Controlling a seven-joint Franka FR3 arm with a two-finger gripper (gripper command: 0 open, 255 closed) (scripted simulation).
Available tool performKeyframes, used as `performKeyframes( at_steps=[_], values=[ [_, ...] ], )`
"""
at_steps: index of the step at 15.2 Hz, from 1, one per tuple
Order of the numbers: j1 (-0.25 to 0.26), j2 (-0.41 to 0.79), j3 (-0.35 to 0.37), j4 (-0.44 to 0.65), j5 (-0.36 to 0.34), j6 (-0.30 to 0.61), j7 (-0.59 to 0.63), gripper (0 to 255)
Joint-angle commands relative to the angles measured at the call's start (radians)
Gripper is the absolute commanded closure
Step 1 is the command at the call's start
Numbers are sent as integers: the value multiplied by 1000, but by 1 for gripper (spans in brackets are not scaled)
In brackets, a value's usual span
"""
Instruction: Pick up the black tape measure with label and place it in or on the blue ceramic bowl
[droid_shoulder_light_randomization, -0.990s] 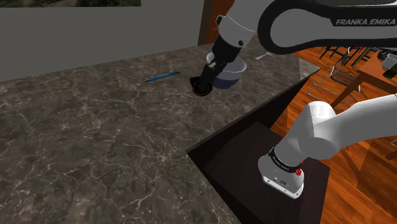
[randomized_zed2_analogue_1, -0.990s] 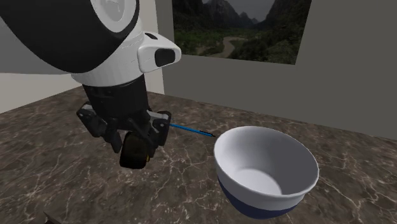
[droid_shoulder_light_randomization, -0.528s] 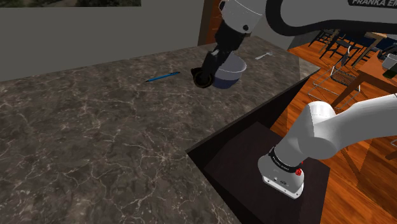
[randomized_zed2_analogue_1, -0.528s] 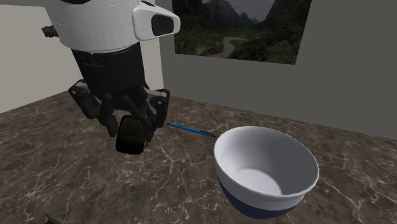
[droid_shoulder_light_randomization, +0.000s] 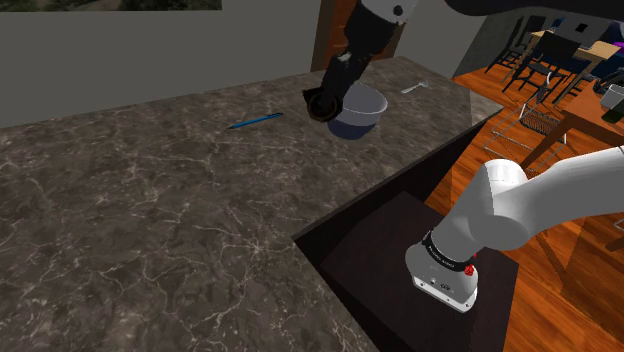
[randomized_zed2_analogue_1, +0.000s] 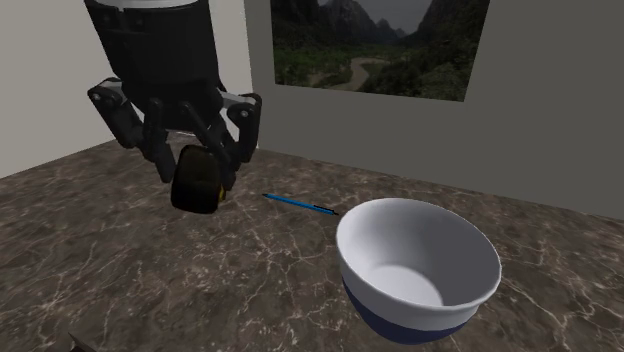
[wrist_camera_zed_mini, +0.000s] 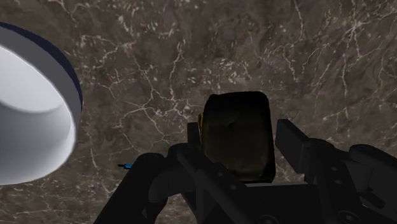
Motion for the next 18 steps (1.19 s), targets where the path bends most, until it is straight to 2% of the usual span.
performKeyframes(
  at_steps=[1,4,11,18],
  values=[
    [-2,6,-3,30,-3,-24,1,255],
    [-3,13,-5,66,-6,-53,4,255],
    [-49,17,-152,67,-53,-71,-165,255],
    [-93,75,-294,122,-95,-85,-332,255]
  ],
)
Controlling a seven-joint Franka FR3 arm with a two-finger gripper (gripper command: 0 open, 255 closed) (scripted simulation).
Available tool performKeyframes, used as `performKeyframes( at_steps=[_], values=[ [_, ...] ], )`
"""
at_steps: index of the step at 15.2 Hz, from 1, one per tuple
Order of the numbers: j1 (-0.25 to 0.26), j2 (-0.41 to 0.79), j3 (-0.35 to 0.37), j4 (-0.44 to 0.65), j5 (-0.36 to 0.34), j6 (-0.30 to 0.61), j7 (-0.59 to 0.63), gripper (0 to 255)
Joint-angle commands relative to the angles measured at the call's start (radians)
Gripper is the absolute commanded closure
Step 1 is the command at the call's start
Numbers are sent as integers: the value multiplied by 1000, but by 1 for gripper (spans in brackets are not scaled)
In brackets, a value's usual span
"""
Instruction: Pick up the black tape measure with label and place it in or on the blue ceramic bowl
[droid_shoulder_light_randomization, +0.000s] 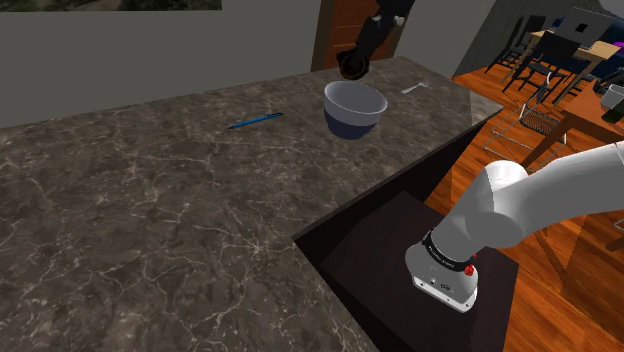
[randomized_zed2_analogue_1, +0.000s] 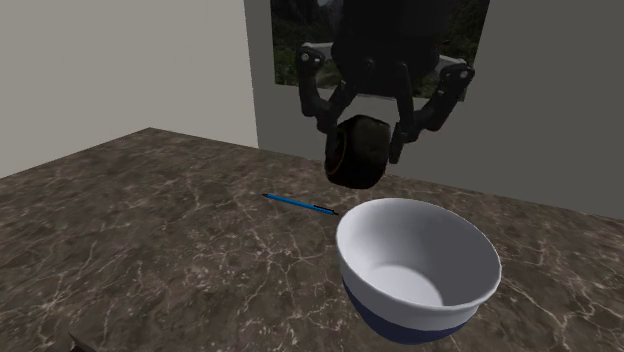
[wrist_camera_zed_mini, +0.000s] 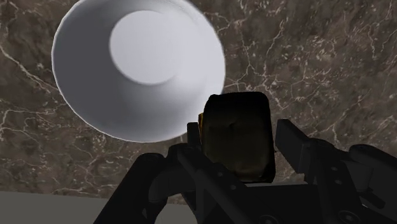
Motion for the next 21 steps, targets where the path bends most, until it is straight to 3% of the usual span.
performKeyframes(
  at_steps=[1,4,21],
  values=[
    [-12,16,-40,14,-10,-2,-49,255],
    [-30,67,-109,65,-22,-10,-132,255],
    [-36,37,-114,-159,-24,183,-153,255]
  ],
)
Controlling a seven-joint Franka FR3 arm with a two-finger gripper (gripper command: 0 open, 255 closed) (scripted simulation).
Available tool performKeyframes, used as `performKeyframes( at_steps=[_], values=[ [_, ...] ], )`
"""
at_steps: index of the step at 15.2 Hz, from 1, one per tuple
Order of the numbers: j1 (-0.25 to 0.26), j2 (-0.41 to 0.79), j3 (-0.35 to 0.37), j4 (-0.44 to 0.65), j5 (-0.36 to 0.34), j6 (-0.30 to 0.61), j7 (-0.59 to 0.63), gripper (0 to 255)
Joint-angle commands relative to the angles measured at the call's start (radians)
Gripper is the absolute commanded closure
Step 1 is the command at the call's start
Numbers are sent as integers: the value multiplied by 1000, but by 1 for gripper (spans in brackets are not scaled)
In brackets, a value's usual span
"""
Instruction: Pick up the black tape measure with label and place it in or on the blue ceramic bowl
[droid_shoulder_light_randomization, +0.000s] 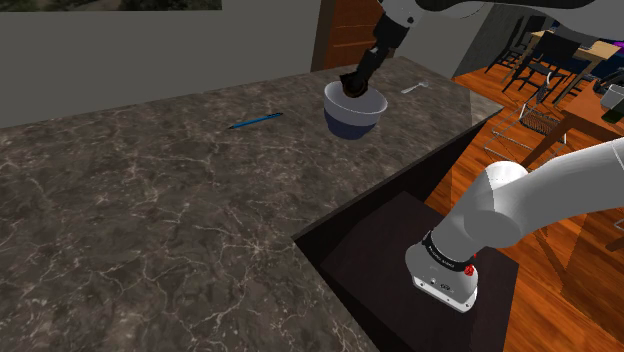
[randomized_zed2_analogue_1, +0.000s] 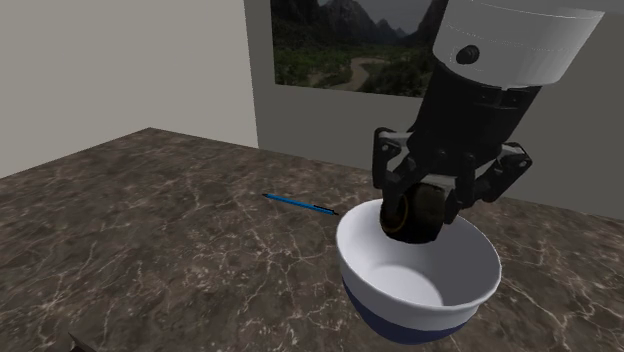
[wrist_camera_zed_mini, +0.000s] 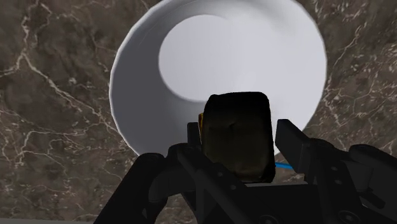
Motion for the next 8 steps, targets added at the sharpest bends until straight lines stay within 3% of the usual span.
performKeyframes(
  at_steps=[1,6,7,8],
  values=[
    [0,-2,1,-4,0,3,1,255],
    [0,-2,1,-4,0,3,1,255],
    [0,-2,1,-3,0,3,1,0],
    [0,-2,1,-4,0,3,1,0]
  ],
)
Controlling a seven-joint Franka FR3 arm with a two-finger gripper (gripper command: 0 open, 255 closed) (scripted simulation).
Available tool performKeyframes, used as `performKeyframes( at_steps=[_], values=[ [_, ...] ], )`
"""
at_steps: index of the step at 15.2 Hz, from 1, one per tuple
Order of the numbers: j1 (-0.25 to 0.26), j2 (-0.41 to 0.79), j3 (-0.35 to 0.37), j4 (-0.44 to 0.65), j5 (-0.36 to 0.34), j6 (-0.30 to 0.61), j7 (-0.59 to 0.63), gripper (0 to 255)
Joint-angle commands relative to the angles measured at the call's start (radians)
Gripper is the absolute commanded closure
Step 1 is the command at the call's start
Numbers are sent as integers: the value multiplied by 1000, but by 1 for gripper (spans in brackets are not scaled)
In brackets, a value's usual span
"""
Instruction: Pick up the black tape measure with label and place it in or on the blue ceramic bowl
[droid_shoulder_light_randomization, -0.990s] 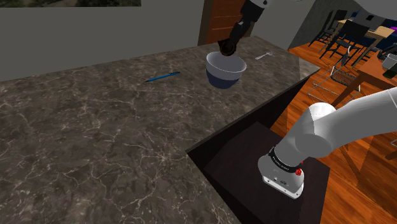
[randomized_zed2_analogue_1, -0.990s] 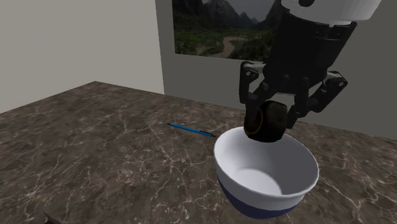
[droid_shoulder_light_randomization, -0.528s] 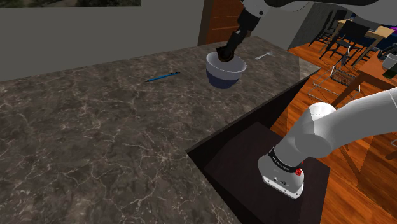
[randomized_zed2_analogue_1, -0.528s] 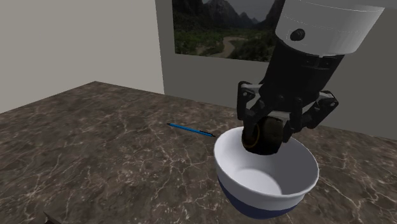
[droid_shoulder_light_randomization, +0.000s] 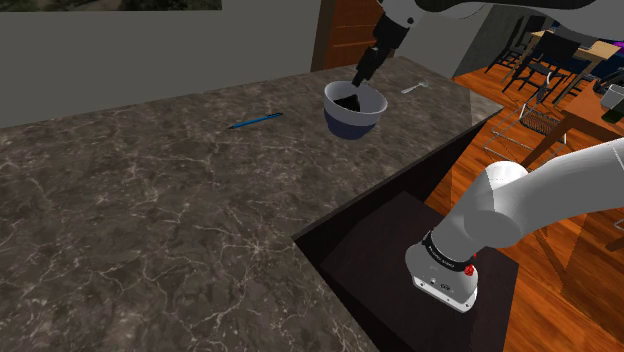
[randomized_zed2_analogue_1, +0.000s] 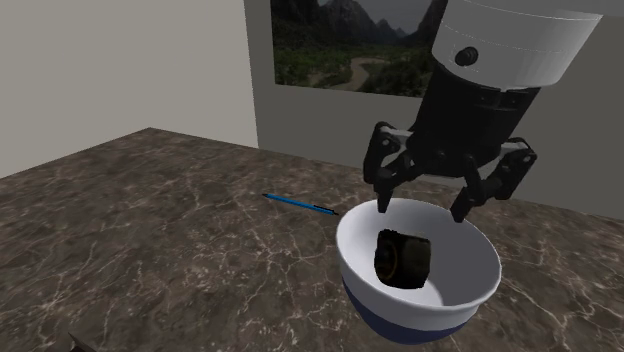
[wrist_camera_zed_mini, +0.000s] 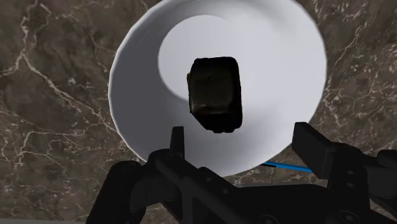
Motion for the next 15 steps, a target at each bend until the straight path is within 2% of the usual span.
performKeyframes(
  at_steps=[1,4,8,15],
  values=[
    [0,0,0,0,0,0,0,0],
    [0,0,0,0,0,0,0,0],
    [-4,-15,-4,113,-6,-129,3,0],
    [-4,-15,-4,113,-6,-129,3,0]
  ],
)
